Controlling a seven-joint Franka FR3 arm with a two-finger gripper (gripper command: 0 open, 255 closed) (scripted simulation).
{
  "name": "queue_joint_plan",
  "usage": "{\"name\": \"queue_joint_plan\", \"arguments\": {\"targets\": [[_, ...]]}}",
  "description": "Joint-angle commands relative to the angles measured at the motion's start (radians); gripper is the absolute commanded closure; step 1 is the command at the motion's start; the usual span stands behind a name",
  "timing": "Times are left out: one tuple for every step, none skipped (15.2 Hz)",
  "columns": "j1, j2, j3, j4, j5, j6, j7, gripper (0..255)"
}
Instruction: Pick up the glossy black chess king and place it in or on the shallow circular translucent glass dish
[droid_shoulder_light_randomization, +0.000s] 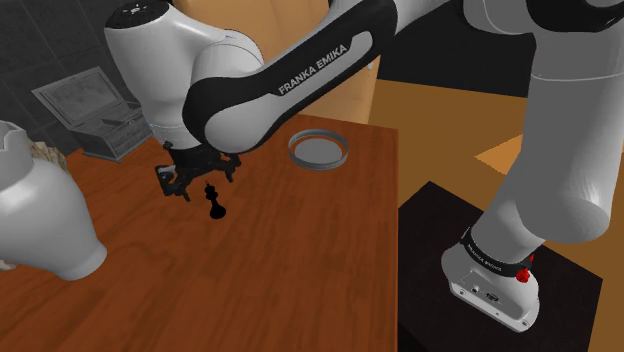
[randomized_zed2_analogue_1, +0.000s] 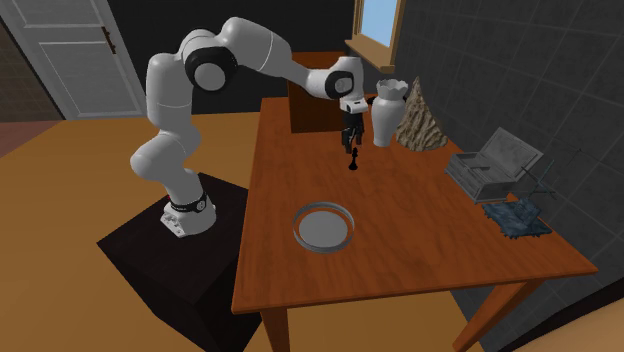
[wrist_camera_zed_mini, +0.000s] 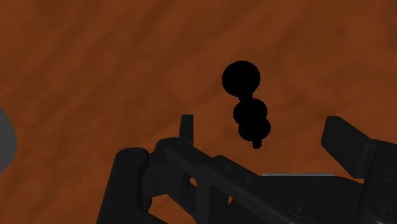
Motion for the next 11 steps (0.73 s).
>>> {"name": "queue_joint_plan", "arguments": {"targets": [[0.003,0.015,-0.006,-0.008,-0.013,0.021,0.009,0],[0.003,0.022,-0.01,-0.012,-0.019,0.03,0.012,0],[0.005,0.034,-0.015,-0.018,-0.028,0.045,0.018,0],[0.005,0.034,-0.015,-0.018,-0.028,0.045,0.018,0],[0.005,0.034,-0.015,-0.018,-0.028,0.045,0.018,0],[0.005,0.034,-0.015,-0.018,-0.028,0.045,0.018,0],[0.005,0.034,-0.015,-0.018,-0.028,0.045,0.018,0],[0.005,0.034,-0.015,-0.018,-0.028,0.045,0.018,0],[0.005,0.034,-0.015,-0.018,-0.028,0.045,0.018,0],[0.005,0.034,-0.015,-0.018,-0.028,0.045,0.018,0],[0.005,0.034,-0.015,-0.018,-0.028,0.045,0.018,0]]}}
